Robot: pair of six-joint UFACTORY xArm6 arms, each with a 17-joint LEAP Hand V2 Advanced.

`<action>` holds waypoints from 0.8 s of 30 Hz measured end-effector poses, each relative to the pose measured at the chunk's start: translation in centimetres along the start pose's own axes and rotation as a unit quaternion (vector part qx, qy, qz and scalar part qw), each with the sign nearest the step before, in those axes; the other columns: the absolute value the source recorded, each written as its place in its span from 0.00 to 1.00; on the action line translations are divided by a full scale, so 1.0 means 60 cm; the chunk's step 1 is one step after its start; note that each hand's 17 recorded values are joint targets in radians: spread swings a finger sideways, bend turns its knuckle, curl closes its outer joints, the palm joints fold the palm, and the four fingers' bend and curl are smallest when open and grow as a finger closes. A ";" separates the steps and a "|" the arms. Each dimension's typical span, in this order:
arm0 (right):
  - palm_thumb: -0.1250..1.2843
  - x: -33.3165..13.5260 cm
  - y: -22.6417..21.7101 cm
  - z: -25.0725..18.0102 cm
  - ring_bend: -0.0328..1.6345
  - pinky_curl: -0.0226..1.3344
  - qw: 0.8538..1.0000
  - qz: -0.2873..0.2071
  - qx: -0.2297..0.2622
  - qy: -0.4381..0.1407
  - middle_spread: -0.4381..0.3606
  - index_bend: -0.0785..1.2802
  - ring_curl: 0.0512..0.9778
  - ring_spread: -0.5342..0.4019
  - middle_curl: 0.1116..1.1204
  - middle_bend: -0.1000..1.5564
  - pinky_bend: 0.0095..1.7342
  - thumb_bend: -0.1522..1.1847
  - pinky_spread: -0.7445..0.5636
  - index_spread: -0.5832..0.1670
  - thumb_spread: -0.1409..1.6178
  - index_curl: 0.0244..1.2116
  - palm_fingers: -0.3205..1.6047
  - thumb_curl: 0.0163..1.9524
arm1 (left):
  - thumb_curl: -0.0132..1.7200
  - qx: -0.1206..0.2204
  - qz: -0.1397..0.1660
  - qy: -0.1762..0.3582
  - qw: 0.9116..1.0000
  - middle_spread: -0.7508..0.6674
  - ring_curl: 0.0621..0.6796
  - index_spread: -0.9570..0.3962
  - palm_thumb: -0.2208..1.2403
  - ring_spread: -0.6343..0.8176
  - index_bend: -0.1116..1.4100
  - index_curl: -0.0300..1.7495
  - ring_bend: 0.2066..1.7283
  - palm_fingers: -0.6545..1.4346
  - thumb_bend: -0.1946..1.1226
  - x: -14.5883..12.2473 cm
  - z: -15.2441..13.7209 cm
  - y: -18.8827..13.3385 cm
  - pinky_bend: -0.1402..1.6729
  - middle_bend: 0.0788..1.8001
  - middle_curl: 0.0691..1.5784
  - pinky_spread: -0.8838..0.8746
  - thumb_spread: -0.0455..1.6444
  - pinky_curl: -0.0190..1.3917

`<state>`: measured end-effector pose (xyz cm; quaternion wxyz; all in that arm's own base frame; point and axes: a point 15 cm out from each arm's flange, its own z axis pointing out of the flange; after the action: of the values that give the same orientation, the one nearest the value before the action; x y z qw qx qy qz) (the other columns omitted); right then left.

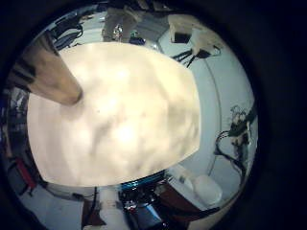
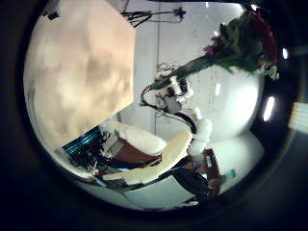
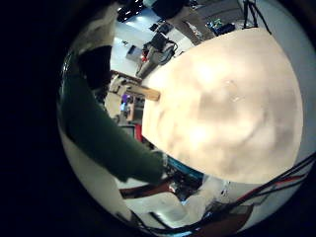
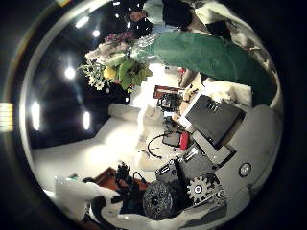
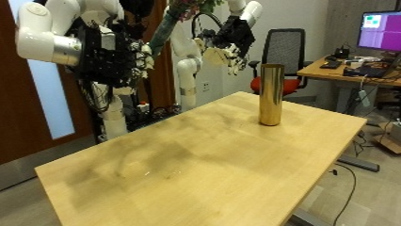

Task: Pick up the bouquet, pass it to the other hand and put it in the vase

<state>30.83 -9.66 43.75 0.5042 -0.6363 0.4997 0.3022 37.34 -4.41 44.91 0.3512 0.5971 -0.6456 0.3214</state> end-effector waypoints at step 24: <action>0.91 -0.029 -0.042 0.200 0.88 0.75 0.994 -0.054 -0.055 -0.074 0.37 0.86 0.67 0.37 0.71 0.87 0.62 0.10 0.35 0.47 0.11 0.79 0.75 0.45 | 0.20 0.019 0.059 0.184 0.981 0.70 0.17 0.76 0.19 0.71 0.18 0.18 0.30 0.35 0.12 0.009 0.015 -0.020 0.27 0.07 0.18 0.76 0.46 0.23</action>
<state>34.10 2.19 42.44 0.5198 -0.6651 0.4079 0.3479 38.43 -5.58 44.86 0.4330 0.4952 -0.5978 0.4582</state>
